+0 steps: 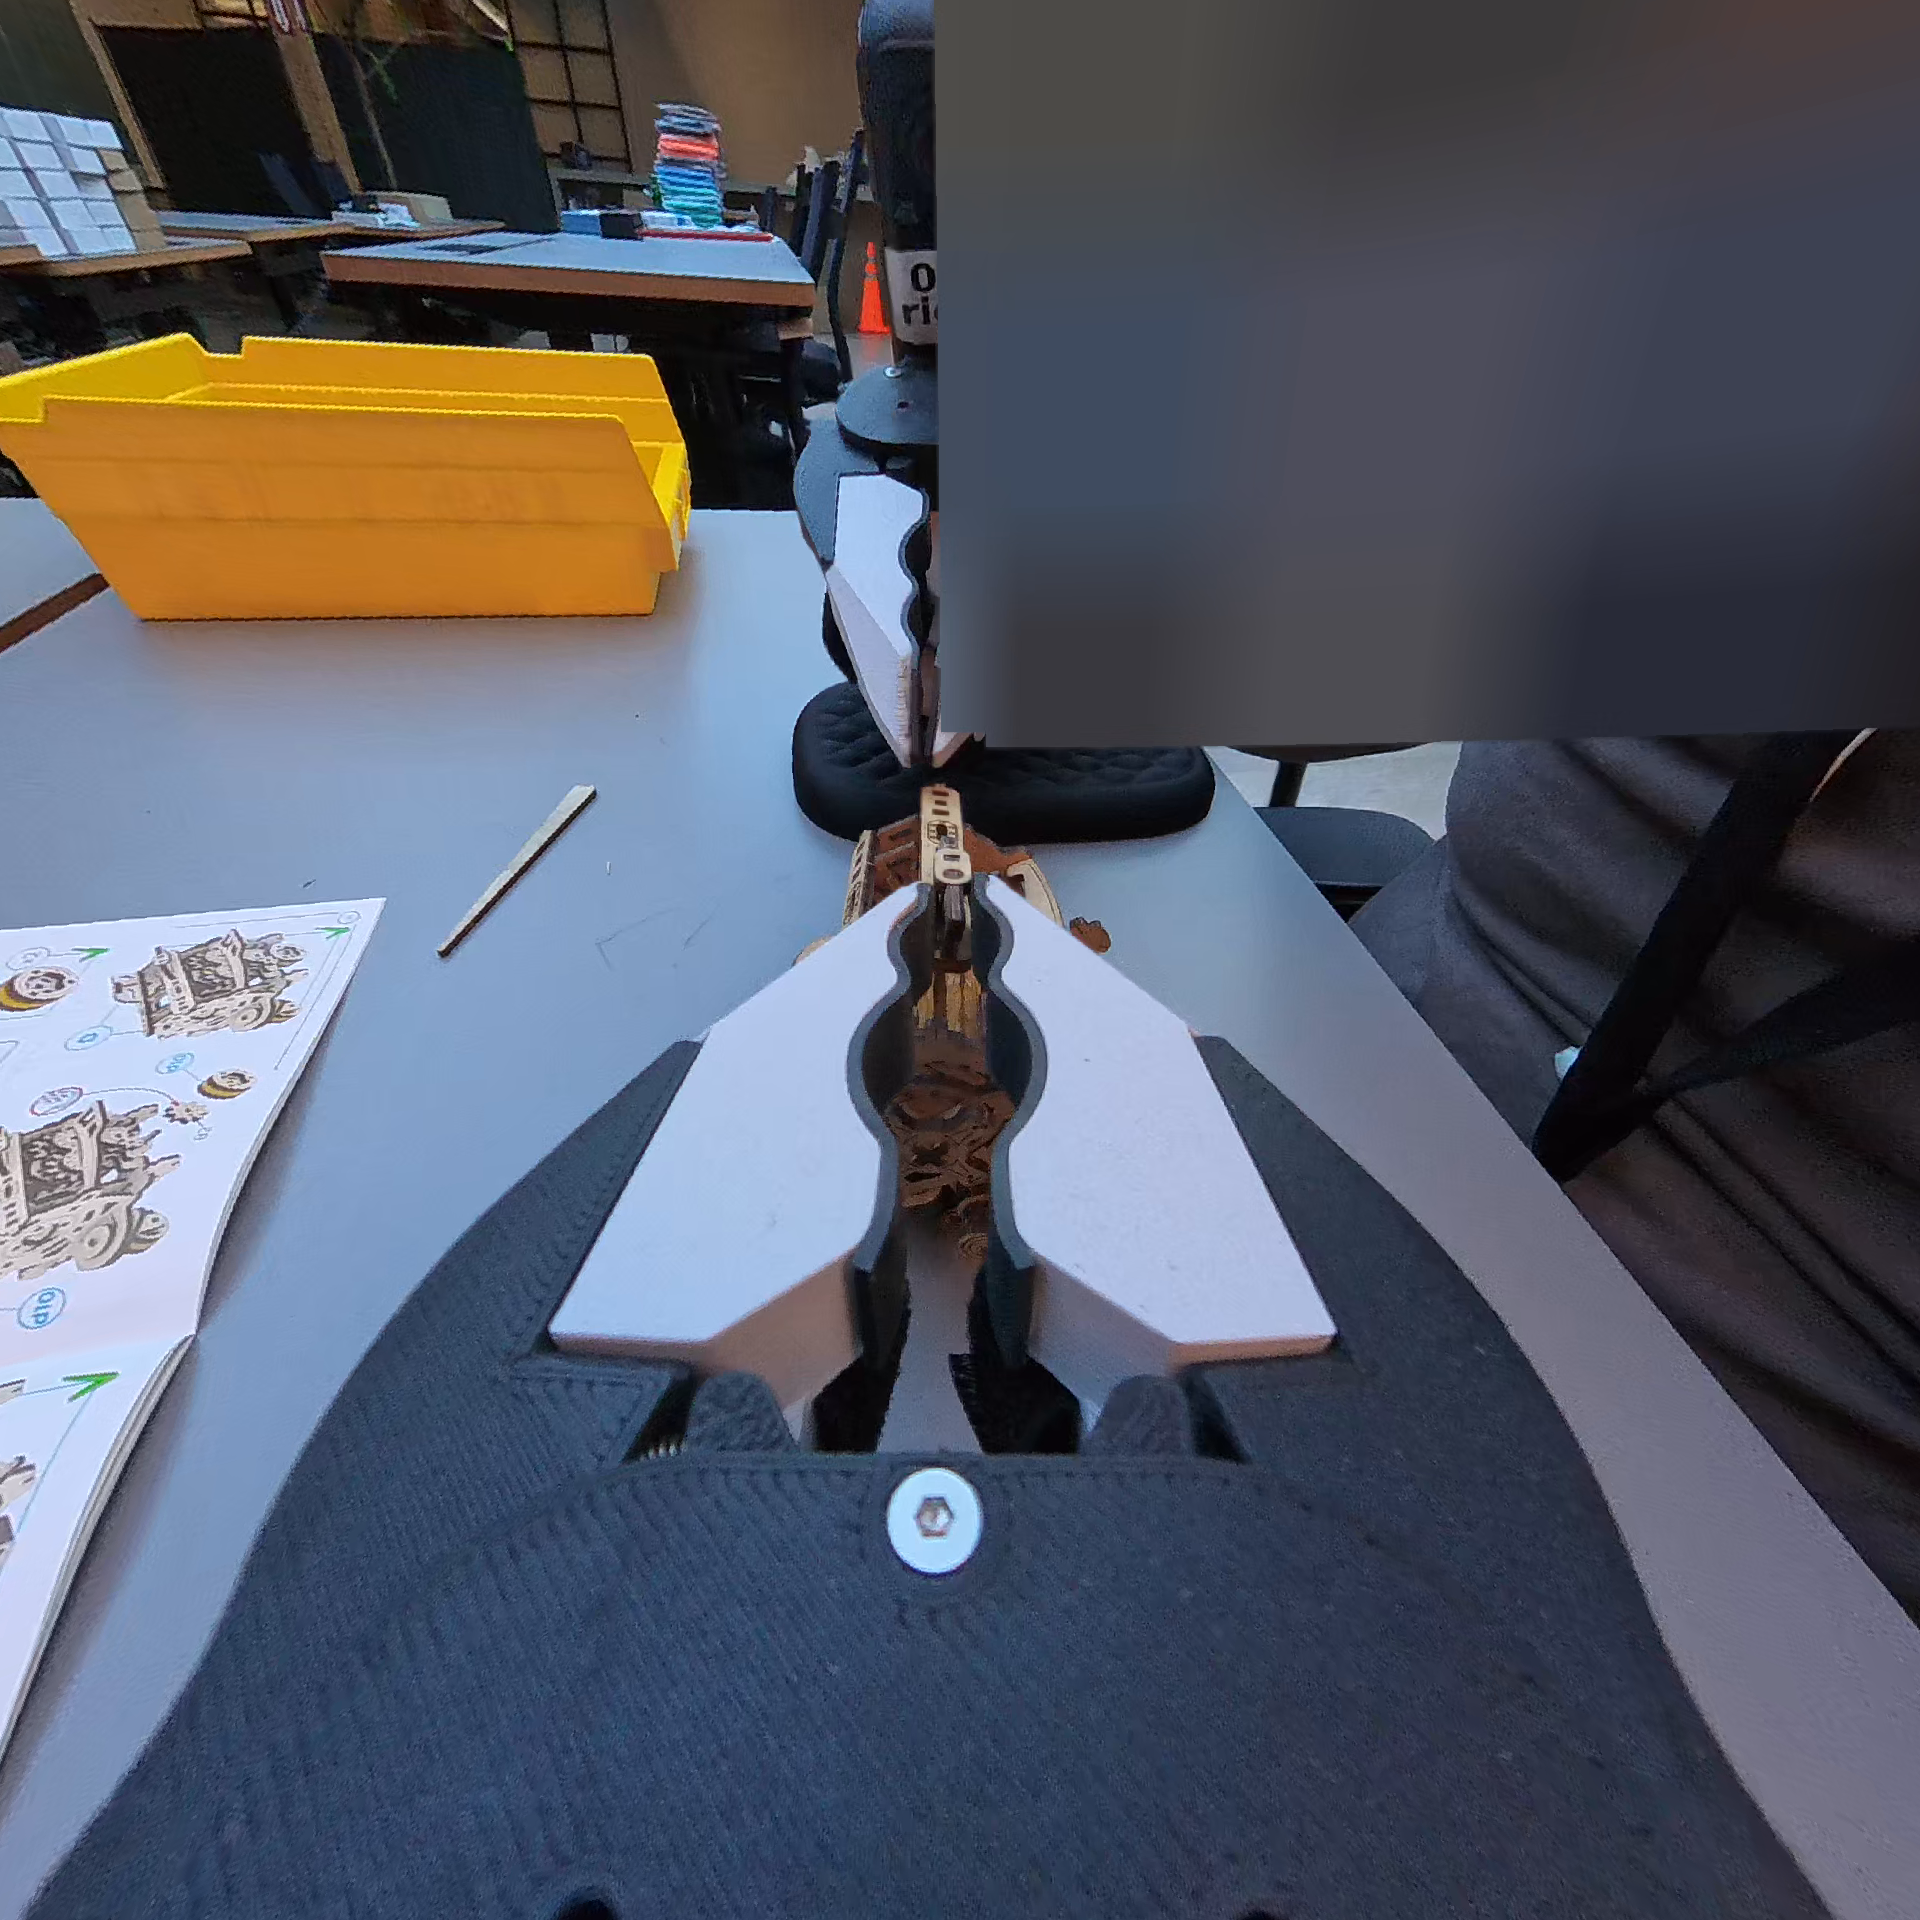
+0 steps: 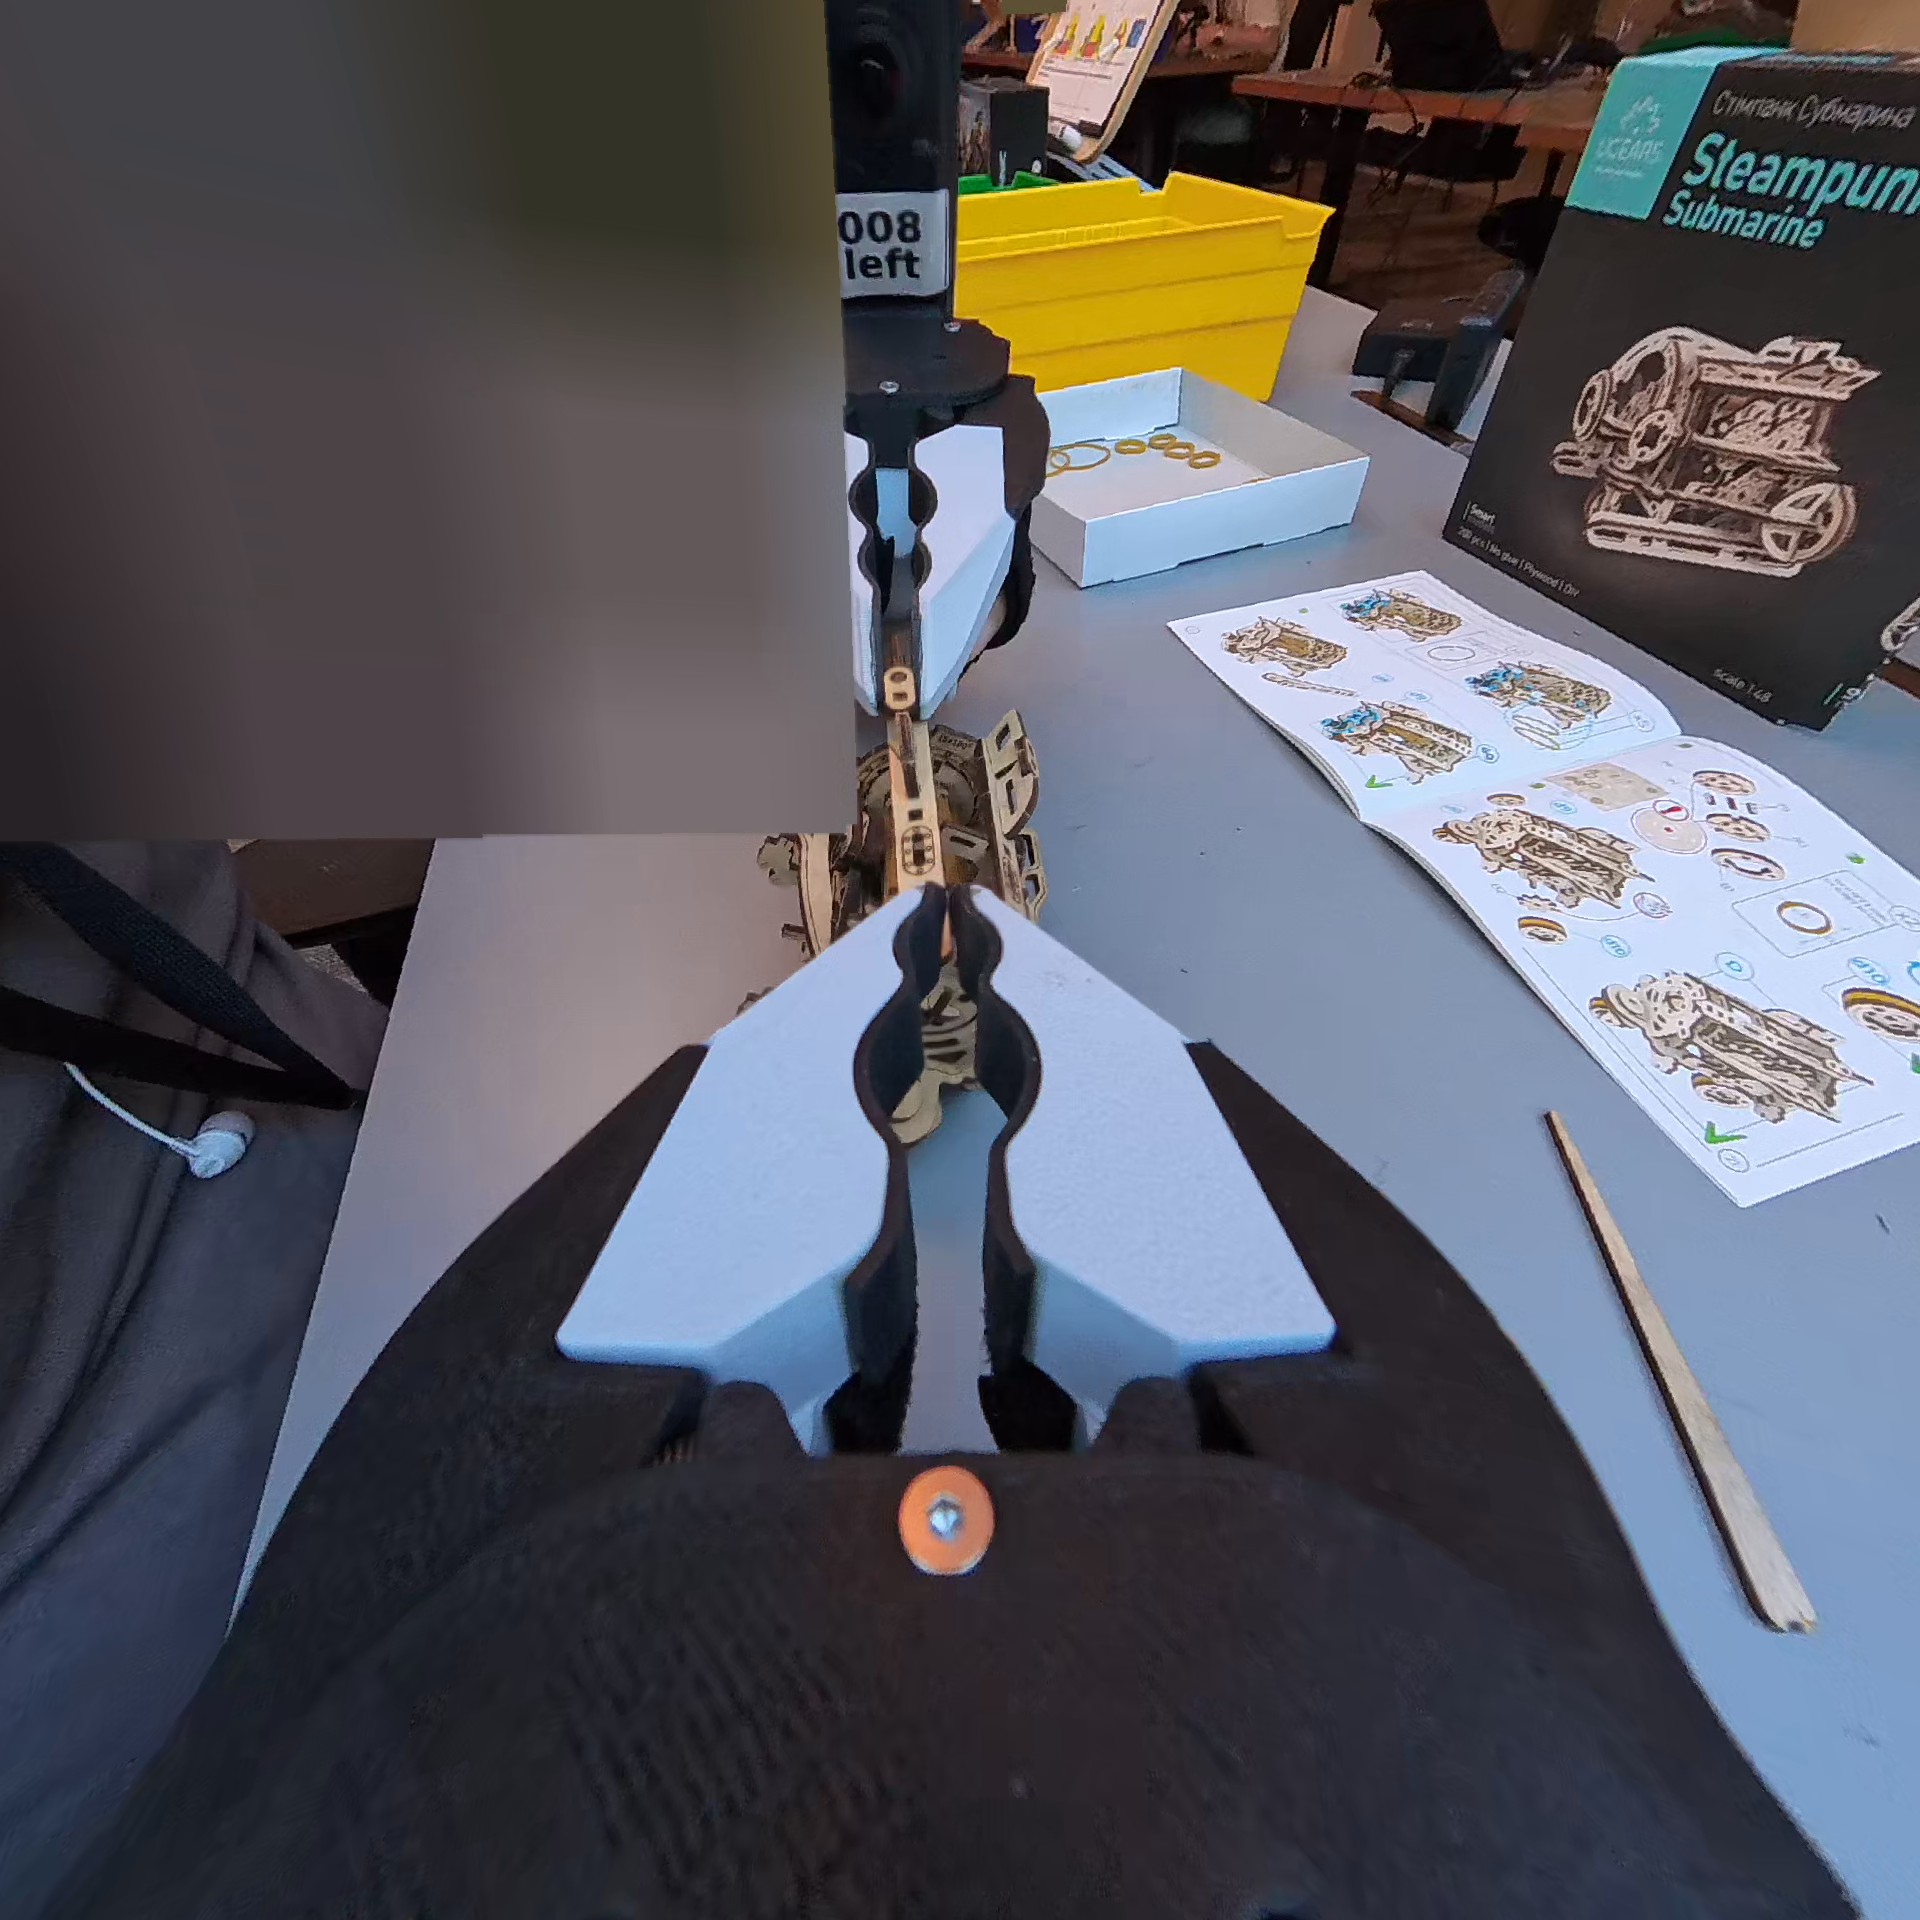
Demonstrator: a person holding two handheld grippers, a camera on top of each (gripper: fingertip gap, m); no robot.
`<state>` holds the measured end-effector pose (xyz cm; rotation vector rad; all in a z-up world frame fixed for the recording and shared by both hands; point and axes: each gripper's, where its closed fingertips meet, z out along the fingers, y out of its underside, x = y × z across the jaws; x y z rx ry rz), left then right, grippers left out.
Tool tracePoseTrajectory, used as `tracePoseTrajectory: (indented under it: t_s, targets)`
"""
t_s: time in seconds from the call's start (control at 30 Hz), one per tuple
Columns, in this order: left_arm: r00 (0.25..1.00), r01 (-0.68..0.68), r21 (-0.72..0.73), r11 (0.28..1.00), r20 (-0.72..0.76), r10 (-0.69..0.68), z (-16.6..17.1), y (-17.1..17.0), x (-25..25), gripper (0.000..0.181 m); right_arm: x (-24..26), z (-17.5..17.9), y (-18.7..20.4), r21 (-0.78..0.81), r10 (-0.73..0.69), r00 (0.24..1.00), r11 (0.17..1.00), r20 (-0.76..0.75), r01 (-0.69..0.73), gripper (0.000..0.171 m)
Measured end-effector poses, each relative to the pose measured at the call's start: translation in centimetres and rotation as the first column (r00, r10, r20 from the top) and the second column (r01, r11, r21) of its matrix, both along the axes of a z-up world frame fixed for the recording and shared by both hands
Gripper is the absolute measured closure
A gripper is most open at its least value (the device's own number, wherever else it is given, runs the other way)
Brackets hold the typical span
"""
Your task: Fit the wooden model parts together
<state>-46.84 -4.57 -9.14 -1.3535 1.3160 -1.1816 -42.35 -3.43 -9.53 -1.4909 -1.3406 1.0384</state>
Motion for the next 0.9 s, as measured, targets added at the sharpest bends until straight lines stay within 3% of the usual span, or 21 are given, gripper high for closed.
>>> tracePoseTrajectory:
  t_s: [0.9]
  targets:
    - [1.0,0.008,-0.029,1.0,0.017,-0.008,-0.09,-0.1,-0.77,0.178,-0.22,-0.46,-0.28,0.035,0.032,0.999,0.999,0.012,-0.033,0.164]
